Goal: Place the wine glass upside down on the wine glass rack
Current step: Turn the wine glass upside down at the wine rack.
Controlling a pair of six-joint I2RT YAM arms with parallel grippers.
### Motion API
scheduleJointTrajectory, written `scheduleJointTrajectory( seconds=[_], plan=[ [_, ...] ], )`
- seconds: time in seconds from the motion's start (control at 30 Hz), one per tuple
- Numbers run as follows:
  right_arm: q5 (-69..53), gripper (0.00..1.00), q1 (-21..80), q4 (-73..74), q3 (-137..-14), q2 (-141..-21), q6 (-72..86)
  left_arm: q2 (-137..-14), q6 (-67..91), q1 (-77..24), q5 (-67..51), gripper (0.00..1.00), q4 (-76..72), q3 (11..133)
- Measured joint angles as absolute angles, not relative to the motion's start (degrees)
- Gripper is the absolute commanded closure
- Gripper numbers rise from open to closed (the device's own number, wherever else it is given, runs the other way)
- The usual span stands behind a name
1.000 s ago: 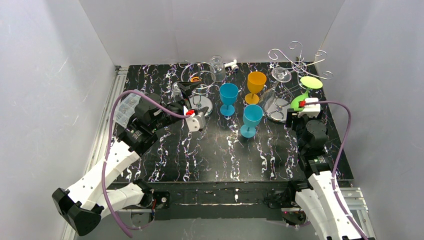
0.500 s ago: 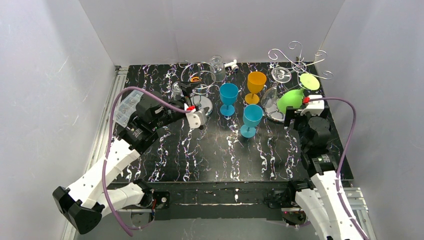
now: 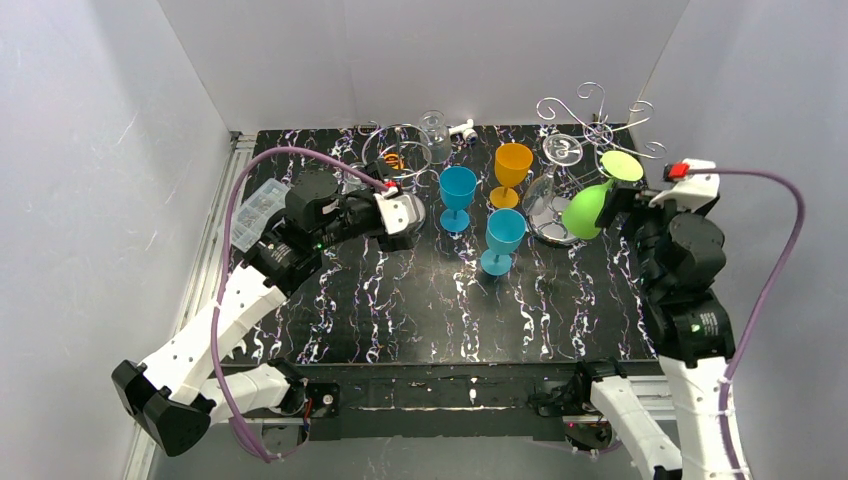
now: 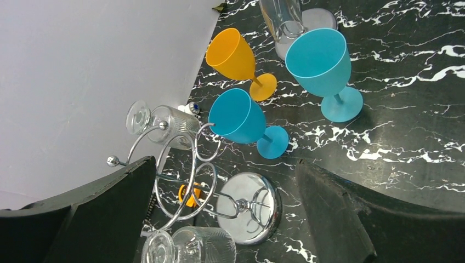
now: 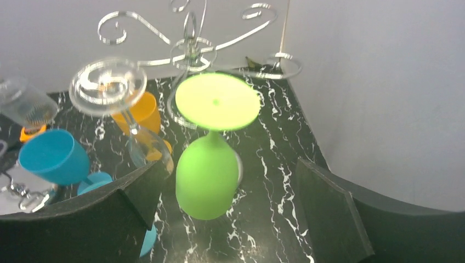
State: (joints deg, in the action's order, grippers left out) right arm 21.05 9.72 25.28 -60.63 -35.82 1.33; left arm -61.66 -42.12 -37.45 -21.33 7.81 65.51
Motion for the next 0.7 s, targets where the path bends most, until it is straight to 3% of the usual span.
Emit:
scheduleJointTrajectory(
  seconds=[0.33,0.7],
  plan=[
    [25.4,0.07,9.7,32.3,-84.6,-57.6,10.3,-62.4,-38.6,-37.4,-21.0,0.02,8.8,66.5],
    [29.3,0.09,9.6,37.0,-90.4,-66.1,17.3,-62.4,-38.5,-37.5,-20.3,0.02,8.8,66.5]
  ],
)
